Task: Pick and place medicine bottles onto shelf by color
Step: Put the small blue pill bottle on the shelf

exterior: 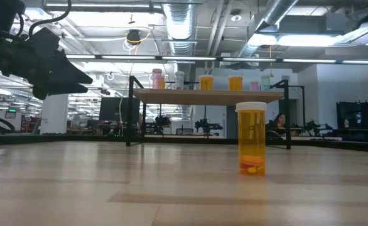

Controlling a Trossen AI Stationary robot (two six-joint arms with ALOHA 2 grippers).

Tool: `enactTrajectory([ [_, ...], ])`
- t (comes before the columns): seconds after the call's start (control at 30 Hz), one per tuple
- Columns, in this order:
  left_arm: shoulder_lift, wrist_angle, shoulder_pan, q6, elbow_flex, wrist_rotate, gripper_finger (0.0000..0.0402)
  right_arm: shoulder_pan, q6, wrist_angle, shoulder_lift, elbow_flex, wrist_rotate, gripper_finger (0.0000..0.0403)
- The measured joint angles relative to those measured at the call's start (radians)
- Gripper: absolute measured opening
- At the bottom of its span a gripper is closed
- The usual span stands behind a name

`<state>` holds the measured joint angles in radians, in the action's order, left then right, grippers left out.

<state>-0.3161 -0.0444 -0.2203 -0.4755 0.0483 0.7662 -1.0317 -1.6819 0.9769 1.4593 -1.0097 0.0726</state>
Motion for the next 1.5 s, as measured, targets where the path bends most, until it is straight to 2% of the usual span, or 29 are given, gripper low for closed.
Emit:
enactTrajectory([
  [0.4, 0.000, 0.000, 0.000, 0.000, 0.000, 0.000, 0.0219, 0.042, 0.041, 0.008, 0.002, 0.001, 0.002, 0.0399],
  [1.07, 0.000, -0.001, 0.000, 0.000, 0.000, 0.000, 0.0219, 0.050, 0.025, -0.151, 0.002, 0.149, 0.001, 0.0399],
  [1.2, 0.000, -0.001, 0.000, 0.000, 0.000, 0.000, 0.0219, 0.051, 0.011, -0.198, 0.002, 0.191, -0.028, 0.0399],
  [1.5, 0.000, -0.001, 0.000, 0.000, 0.000, 0.000, 0.0219, 0.051, 0.014, -0.209, 0.002, 0.197, -0.030, 0.0399],
])
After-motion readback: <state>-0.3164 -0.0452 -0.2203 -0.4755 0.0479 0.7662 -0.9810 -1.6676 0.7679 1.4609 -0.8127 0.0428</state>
